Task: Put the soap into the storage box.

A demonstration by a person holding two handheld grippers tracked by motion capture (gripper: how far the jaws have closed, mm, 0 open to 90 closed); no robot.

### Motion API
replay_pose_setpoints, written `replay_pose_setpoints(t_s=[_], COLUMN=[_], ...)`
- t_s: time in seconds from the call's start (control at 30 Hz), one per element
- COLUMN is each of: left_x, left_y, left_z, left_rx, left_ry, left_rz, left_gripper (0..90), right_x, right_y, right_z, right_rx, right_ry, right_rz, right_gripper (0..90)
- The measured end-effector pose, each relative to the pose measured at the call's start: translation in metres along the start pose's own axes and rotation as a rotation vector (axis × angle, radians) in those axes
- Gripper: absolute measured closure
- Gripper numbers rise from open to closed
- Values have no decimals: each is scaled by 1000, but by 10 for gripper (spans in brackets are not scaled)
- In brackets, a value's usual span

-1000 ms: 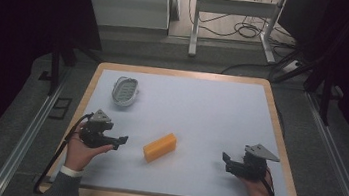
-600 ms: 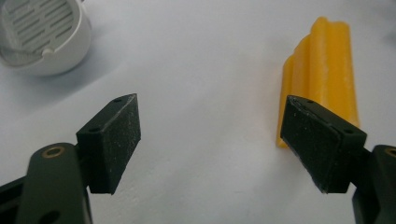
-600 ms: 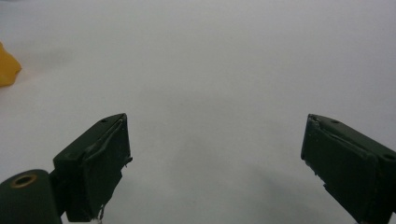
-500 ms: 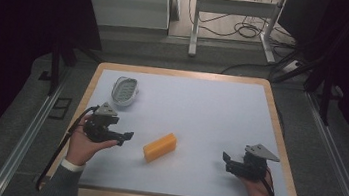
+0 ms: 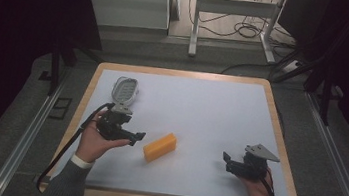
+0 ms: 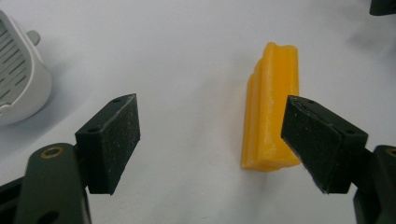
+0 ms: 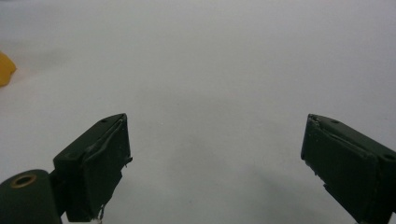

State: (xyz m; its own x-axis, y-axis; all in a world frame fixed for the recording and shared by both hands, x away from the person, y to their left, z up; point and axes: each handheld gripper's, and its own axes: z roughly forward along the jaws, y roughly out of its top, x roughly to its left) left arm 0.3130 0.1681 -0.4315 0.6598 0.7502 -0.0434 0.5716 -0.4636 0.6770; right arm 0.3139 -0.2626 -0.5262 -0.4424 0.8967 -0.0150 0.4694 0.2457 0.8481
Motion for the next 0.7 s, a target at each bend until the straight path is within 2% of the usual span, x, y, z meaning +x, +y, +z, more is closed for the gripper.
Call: replay_pose_setpoints(t_s=[0.3,0.53,0.7], left_x=[-13,-27,-31], left_y=[14,22,21], left_z=[14,35,50], left_rx=[43,94,115], left_ry=[-31,-56,-76], left_rz=[40,75,63], left_gripper=[200,197,207], right_x=[-1,-2,-2], right_y=[0,0,0], right_z=[0,1,0], right_rx=[3,6,4], right_ry=[-5,-8,-14], right_rz=[11,9,10], right_gripper=[83,83,83])
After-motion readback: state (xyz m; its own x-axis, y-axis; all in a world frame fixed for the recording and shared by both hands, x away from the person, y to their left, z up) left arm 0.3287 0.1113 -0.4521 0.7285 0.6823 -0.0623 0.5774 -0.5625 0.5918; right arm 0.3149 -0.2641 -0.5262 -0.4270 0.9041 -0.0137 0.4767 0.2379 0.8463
